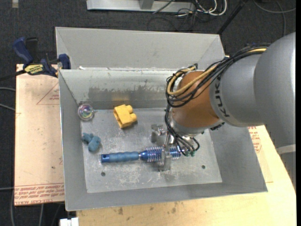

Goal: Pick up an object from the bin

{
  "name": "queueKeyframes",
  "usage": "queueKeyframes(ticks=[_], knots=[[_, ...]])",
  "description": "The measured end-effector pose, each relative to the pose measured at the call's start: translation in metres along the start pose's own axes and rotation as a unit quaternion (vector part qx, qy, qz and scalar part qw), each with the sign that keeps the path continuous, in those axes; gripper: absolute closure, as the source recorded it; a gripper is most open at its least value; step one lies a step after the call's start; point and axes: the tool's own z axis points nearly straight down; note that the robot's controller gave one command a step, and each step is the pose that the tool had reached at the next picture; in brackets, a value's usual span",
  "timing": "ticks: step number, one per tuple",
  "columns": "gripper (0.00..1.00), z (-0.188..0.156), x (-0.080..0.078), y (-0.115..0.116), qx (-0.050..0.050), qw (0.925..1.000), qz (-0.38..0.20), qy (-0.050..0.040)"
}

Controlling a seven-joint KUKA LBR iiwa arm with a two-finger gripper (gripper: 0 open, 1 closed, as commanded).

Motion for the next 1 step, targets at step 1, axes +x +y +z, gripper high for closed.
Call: queueKeyframes(ticks=[1], knots=[[1.0, 0.0003, 0.0003, -0.0039, 0.001, 1.0, 0.002, 0.0003]])
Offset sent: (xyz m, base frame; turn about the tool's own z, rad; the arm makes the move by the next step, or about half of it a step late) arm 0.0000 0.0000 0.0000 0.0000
